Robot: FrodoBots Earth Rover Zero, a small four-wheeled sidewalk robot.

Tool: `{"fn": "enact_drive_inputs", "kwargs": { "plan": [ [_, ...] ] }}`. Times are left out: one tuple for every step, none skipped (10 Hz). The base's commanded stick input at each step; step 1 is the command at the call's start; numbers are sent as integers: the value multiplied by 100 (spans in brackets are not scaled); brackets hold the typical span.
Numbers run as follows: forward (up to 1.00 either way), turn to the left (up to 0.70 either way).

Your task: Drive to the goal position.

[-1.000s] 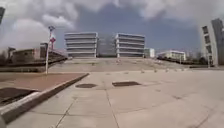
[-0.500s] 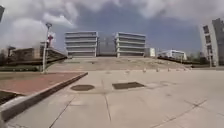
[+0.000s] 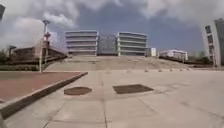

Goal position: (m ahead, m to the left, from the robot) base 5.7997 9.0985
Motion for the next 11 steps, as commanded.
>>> {"fn": "enact_drive_inputs", "kwargs": {
  "plan": [
    [100, 0],
    [100, 0],
    [100, 0],
    [100, 0],
    [100, 0],
    [100, 2],
    [100, 26],
    [100, 34],
    [100, 32],
    [100, 1],
    [100, 0]
  ]
}}
